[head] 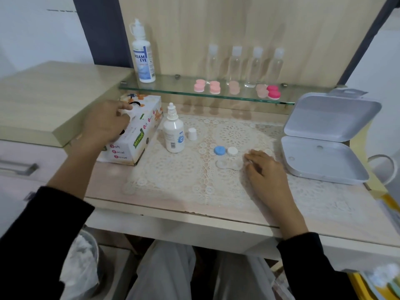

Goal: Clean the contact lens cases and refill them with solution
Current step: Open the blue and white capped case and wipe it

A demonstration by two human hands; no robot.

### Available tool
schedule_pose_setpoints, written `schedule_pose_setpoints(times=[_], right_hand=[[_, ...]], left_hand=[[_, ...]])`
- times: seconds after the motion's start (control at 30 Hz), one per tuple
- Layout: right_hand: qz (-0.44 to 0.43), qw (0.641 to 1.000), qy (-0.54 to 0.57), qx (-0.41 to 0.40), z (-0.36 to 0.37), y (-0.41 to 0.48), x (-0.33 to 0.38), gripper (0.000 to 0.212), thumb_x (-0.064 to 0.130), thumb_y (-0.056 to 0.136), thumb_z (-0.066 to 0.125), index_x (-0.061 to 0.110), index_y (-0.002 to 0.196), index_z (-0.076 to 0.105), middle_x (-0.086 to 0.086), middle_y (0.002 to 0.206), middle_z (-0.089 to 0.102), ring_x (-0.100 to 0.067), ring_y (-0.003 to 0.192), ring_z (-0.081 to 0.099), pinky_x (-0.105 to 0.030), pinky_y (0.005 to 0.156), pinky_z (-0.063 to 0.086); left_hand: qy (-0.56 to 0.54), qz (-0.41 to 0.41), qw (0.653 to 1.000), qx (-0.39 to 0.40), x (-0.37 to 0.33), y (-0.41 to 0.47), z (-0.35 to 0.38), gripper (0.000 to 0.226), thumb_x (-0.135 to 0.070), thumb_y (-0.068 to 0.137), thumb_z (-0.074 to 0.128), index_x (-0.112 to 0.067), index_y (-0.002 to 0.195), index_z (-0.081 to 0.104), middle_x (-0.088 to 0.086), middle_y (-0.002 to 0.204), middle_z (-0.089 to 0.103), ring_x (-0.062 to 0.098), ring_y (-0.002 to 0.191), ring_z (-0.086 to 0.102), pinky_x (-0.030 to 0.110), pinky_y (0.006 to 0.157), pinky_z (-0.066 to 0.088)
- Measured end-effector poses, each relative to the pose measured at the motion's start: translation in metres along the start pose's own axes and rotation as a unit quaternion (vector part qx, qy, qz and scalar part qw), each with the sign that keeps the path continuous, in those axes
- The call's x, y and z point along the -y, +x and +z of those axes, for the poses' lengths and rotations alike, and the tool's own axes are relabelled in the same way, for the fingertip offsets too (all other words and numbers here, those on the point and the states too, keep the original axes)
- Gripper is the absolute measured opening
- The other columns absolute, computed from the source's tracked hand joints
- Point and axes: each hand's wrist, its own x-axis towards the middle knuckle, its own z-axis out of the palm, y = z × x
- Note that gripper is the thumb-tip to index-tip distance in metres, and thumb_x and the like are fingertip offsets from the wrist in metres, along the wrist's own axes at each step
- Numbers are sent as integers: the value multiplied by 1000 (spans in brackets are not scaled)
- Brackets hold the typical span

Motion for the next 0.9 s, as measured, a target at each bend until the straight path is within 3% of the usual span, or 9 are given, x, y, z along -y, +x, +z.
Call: schedule_pose_setpoints(times=[0.13,0.27,0.37,0.63,0.7,0.8,0.9], right_hand=[[-3,1000,4,-4,-2,-1,1,29,8,94,53,4,120,66,-10,133,59,-22,128,48,-18,101,26],[-1,1000,1,-2,-1,0,-1,30,8,93,54,5,121,66,-9,134,58,-21,129,48,-19,102,26],[-1,1000,1,-2,1,1,-3,31,9,93,54,6,121,66,-10,135,58,-22,129,48,-22,104,29],[3,1000,14,4,1,1,-4,31,9,92,56,7,121,66,-9,136,57,-21,131,46,-23,105,28],[4,1000,16,5,1,1,-5,31,9,92,56,7,121,66,-10,137,56,-21,132,45,-24,106,27],[4,1000,20,4,1,1,-5,31,7,92,55,7,120,66,-10,137,56,-22,134,44,-26,109,28],[4,1000,28,5,2,1,-4,32,5,91,55,9,119,67,-10,137,56,-24,135,43,-33,113,30]], left_hand=[[81,6,996,44,-2,20,-3,35,-29,90,61,-20,124,61,8,123,62,27,111,54,37,93,41],[77,3,997,5,-3,23,-2,23,-29,87,65,-21,107,70,9,114,66,30,107,57,39,87,45],[63,-9,997,-54,-2,20,-2,22,-32,86,64,-24,105,72,12,112,66,35,105,57,41,88,46],[-111,36,965,-235,-10,9,-21,31,-41,88,53,-23,106,69,1,102,70,21,98,63,31,86,45],[-178,43,948,-259,-15,4,-26,31,-43,90,47,-20,104,64,-11,87,68,16,86,61,30,81,44],[-267,63,922,-273,-25,-5,-31,6,-35,93,43,-35,90,48,-21,54,53,1,57,45,27,64,39],[-360,100,890,-261,-39,-24,-34,11,-28,91,44,-38,93,42,-10,71,53,4,61,49,28,66,43]])
